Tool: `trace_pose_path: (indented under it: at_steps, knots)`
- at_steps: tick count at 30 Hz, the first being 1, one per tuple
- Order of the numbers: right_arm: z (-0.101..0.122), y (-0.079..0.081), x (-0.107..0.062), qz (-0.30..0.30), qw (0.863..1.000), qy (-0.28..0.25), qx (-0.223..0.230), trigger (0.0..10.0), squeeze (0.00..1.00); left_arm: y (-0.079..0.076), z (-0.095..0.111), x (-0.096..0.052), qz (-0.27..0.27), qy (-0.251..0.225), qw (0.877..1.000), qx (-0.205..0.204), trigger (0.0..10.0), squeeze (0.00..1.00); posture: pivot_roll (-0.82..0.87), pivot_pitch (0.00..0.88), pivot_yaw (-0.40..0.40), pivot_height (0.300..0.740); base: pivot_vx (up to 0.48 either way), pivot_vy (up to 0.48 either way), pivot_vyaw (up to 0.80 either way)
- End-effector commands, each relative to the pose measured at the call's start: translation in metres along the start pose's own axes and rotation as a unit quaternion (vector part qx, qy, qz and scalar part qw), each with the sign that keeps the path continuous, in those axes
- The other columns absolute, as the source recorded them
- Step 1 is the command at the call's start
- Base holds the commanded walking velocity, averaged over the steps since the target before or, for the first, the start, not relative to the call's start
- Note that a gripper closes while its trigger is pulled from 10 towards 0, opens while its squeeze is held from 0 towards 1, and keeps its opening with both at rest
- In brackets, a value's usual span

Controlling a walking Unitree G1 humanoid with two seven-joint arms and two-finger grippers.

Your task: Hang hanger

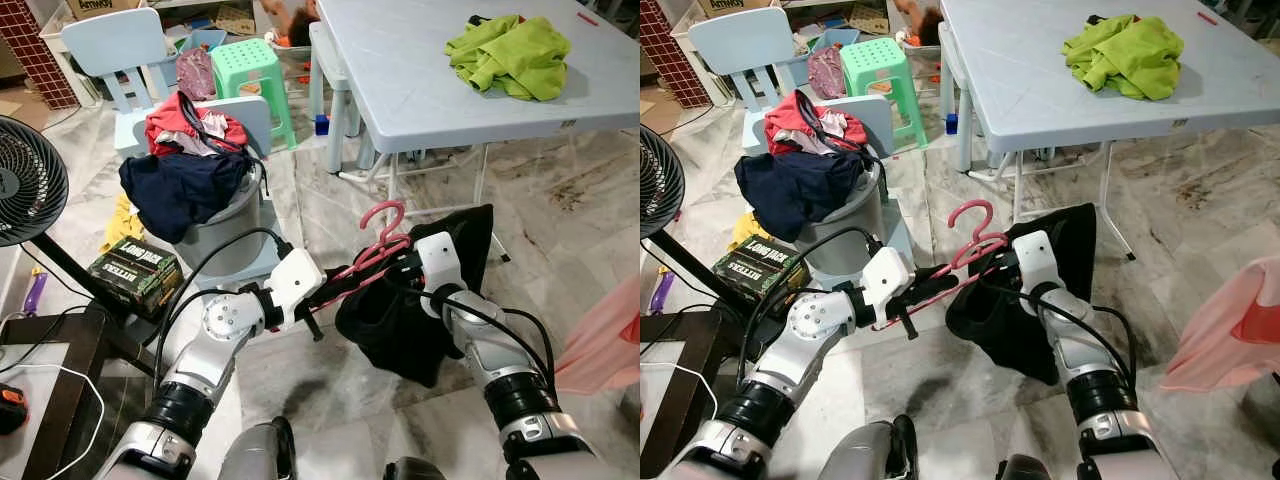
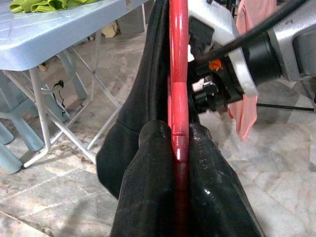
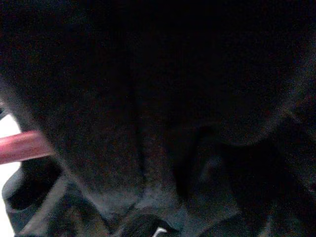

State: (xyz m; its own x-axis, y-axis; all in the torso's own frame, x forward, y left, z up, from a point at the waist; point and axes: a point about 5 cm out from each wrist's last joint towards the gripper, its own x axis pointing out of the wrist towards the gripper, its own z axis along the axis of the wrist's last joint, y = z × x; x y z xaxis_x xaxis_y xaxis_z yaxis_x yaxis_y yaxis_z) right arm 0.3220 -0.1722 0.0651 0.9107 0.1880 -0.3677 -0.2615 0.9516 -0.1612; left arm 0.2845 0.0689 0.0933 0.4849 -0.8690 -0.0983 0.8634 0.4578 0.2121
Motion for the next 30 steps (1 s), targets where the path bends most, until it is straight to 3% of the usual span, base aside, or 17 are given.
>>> trace_pose_path:
  at_steps: [1,12,17,24,30]
  knots:
    - [0.003,-0.008,0.000,-0.016,1.000,-0.008,-0.001,0.0,0.00,0.003,0.015,0.001,-0.001,-0.028,0.999,0.024,0.0,0.00,-0.05,0.067,0.043,0.740,0.000,0.000,0.00]
    - [-0.003,-0.025,-0.007,-0.047,0.999,-0.016,0.013,0.0,0.00,0.004,0.020,0.002,-0.006,-0.030,0.999,0.035,0.0,0.00,-0.06,0.067,0.048,0.740,0.000,0.000,0.00]
    - [0.000,-0.038,-0.009,-0.098,0.994,-0.032,0.034,0.0,0.00,0.006,0.020,0.001,-0.002,-0.026,0.999,0.043,0.0,0.00,-0.06,0.066,0.048,0.740,0.000,0.000,0.00]
    - [0.018,-0.060,-0.015,-0.184,0.976,-0.091,0.077,0.0,0.00,0.008,0.019,0.000,0.004,-0.020,0.999,0.046,0.0,0.00,-0.06,0.062,0.046,0.740,0.000,0.000,0.00]
    - [0.040,-0.087,-0.026,-0.273,0.946,-0.149,0.092,0.0,0.00,0.006,0.013,-0.004,0.003,-0.009,0.999,0.050,0.0,0.00,-0.06,0.060,0.045,0.740,0.000,0.000,0.00]
